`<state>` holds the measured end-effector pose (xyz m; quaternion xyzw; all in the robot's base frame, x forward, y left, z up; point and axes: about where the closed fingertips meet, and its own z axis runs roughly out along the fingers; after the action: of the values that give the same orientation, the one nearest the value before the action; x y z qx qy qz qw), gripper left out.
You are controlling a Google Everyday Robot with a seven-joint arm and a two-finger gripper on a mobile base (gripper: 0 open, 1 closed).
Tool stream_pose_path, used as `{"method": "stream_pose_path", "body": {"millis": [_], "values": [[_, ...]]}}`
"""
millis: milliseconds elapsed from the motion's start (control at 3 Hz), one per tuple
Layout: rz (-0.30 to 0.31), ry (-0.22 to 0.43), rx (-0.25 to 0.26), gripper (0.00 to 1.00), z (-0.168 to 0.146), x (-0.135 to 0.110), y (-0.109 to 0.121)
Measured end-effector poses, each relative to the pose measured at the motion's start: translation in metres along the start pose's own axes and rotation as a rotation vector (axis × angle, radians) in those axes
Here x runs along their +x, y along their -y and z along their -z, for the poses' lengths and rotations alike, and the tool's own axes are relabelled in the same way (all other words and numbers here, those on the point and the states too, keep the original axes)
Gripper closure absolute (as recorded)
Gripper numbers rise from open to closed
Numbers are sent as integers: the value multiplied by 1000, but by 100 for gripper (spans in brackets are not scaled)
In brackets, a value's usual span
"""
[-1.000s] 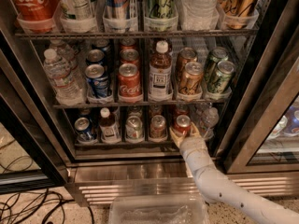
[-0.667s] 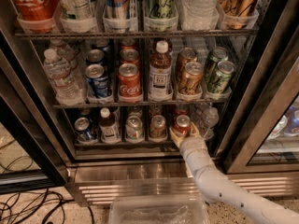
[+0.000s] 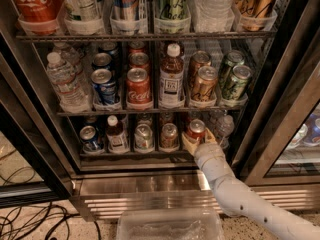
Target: Pick coke can from bottom shelf of fridge
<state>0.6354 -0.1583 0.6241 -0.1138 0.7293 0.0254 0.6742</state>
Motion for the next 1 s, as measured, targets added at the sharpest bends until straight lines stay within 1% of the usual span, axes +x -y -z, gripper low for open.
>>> {"method": "stream_pose_path", "body": {"millis": [333, 667, 1000], "values": [[-5, 9, -22, 100, 7, -17, 4], [33, -53, -72, 100, 36, -17, 11], [72, -161, -138, 100, 72, -17, 25]]}}
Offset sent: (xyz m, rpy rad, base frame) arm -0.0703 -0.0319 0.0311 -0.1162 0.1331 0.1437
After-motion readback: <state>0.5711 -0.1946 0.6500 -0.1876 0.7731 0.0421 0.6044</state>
